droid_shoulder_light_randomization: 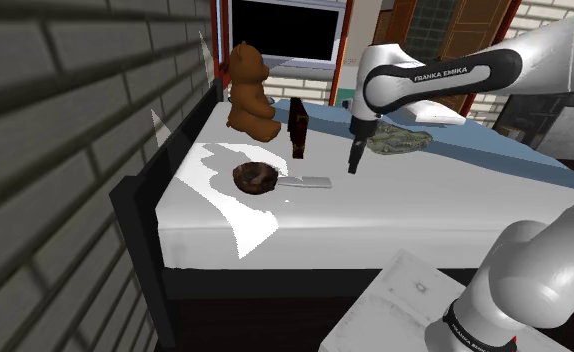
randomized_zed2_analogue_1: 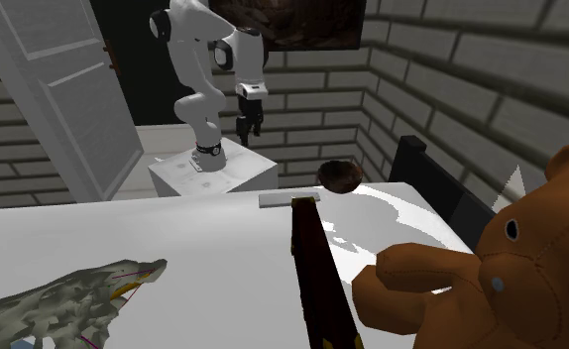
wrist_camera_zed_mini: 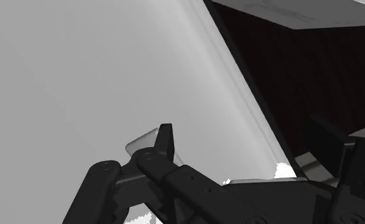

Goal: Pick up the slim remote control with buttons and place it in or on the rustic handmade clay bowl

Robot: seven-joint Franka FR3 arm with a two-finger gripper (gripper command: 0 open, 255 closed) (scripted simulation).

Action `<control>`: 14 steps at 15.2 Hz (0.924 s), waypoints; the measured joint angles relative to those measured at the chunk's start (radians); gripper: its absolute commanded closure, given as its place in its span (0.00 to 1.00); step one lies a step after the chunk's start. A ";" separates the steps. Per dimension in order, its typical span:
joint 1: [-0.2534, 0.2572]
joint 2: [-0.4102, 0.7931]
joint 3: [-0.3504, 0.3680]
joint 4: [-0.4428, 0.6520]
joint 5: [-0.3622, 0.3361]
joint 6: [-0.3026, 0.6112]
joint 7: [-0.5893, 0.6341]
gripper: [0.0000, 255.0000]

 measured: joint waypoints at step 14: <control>0.020 0.547 -0.038 0.366 0.139 0.182 -0.467 0.00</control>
